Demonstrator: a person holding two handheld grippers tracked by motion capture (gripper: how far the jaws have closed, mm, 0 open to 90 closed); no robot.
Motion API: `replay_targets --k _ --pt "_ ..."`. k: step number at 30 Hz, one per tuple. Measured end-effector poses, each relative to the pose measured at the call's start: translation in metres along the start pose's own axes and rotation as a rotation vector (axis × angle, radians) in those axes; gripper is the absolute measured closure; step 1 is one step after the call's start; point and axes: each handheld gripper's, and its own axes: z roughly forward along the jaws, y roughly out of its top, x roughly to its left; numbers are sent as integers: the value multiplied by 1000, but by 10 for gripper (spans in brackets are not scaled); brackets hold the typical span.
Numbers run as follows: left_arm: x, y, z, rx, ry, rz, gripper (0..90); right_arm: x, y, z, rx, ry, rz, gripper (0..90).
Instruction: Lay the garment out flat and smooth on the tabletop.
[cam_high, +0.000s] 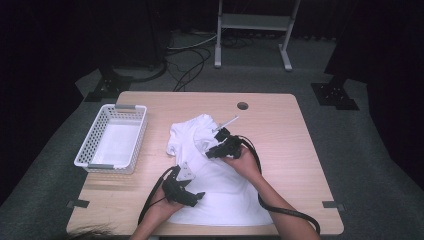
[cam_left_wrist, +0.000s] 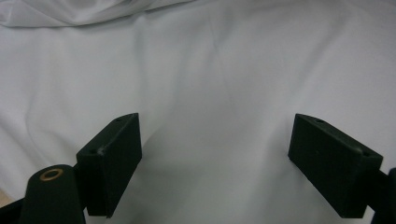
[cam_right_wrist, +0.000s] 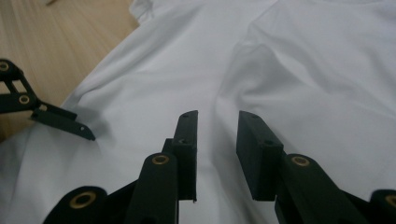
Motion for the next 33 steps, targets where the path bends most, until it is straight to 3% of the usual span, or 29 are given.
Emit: replay_targets --k 15,26,33 --pt "0 0 0 -6 1 -4 172 -48 3 -27 -101 -115 166 673" --pt "0 0 0 -5 1 -3 172 -73 -3 -27 -95 -184 241 700" --pt "0 0 0 -6 1 -3 171 -81 -4 -25 -95 -177 270 691"
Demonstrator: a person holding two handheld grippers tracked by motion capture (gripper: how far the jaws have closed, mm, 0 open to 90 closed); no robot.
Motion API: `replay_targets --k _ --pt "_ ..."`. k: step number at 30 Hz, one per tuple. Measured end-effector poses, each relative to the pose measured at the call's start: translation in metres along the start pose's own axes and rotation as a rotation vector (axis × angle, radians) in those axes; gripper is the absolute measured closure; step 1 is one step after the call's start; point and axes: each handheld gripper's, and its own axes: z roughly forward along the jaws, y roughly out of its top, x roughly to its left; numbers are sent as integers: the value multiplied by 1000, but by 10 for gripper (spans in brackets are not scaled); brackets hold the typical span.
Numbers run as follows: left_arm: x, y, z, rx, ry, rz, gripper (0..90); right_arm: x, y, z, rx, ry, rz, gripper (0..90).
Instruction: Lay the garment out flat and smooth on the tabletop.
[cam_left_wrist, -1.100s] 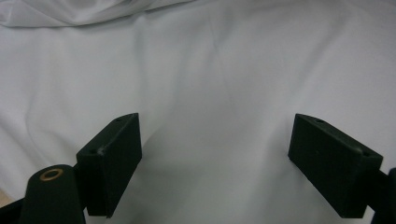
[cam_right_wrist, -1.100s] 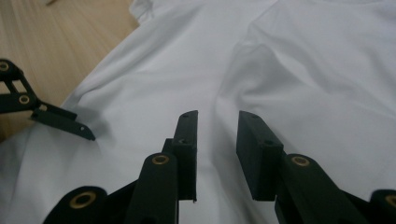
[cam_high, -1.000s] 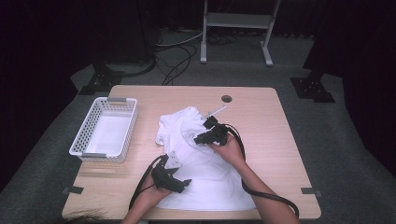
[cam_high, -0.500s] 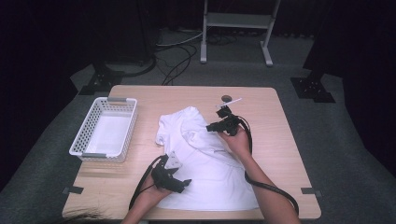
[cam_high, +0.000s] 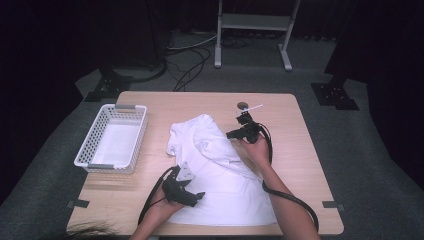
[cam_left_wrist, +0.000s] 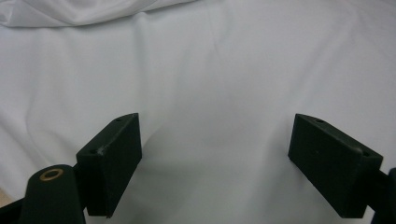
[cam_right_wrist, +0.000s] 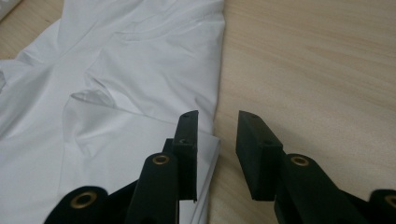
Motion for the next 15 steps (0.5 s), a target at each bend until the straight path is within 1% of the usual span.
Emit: replay_targets --k 3,5,10,15 --pt "0 0 0 -1 0 0 172 -3 0 2 3 5 13 680" --pt "0 0 0 -1 0 0 172 -4 0 3 3 17 22 676" --pt "0 0 0 -2 1 -1 172 -5 0 6 7 31 28 680" --pt "0 0 0 -3 1 -1 172 -1 -1 9 17 40 4 799"
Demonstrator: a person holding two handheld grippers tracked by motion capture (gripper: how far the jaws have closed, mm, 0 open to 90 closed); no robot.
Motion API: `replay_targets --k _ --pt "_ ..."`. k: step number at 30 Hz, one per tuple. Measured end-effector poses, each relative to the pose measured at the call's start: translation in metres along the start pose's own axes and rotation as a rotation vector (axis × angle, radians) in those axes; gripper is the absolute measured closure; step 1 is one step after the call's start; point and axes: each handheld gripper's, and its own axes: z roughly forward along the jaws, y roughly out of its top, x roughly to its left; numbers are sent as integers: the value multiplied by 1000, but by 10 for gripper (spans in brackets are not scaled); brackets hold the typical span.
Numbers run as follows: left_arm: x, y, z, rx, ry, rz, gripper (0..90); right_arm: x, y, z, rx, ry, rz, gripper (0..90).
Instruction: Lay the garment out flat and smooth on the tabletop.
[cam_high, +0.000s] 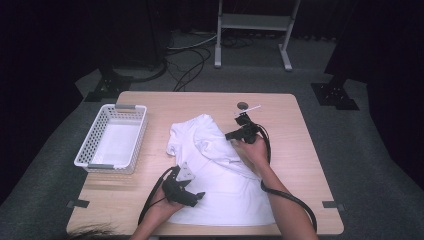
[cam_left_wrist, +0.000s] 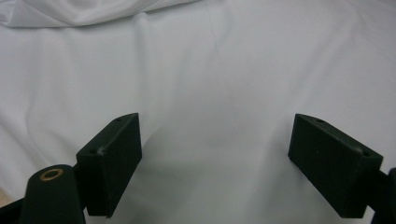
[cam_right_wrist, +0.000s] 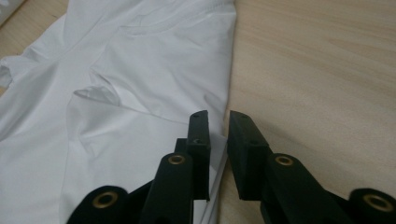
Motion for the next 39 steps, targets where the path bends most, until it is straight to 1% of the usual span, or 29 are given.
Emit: replay_targets --k 7,15,21,27,31,36,37,39 --pt "0 0 0 -1 1 -2 172 5 0 -2 0 9 -28 882" --pt "0 0 0 -1 3 -2 171 4 2 -9 -20 11 -28 893" --pt "0 0 0 -3 2 -2 171 1 1 -15 -28 0 -21 893" --pt "0 -1 0 -4 3 -4 172 -6 -3 -25 -37 -24 -13 893" --pt "-1 -1 0 -5 4 -4 171 -14 -6 -35 -45 -45 -5 893" --pt "-1 0 0 -1 5 -5 171 -25 -11 -47 -51 -71 19 893" --pt "-1 0 0 -1 5 -5 171 -25 -11 -47 -51 -71 19 893" --pt "-1 0 0 -2 5 -5 171 -32 -16 -53 -55 -85 27 893"
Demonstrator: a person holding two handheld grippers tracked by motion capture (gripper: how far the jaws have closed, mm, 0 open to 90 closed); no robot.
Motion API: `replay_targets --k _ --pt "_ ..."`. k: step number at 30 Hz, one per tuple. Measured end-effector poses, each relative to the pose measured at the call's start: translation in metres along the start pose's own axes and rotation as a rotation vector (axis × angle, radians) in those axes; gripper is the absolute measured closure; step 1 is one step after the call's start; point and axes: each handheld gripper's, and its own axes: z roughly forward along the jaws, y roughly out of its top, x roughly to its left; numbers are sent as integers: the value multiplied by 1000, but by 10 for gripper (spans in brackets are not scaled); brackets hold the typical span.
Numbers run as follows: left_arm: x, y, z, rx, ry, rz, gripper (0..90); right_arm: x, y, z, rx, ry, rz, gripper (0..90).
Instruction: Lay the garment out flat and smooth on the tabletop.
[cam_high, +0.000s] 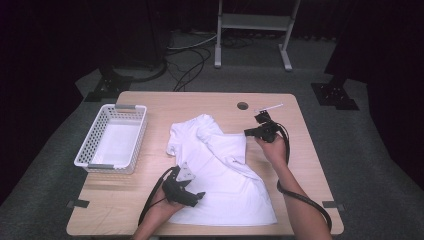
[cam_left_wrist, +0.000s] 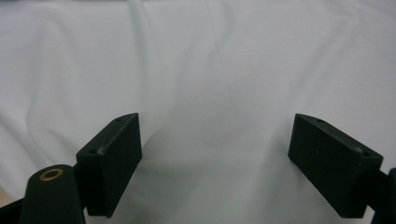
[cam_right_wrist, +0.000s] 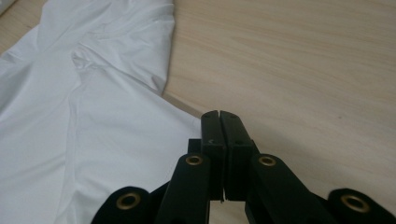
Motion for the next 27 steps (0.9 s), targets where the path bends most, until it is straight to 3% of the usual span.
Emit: replay_targets --k 12,27 --pt "0 0 0 -1 1 -2 171 -26 -16 -20 -22 -30 63 893" --pt "-1 0 0 -4 4 -5 171 -67 -42 -47 -39 -104 154 893"
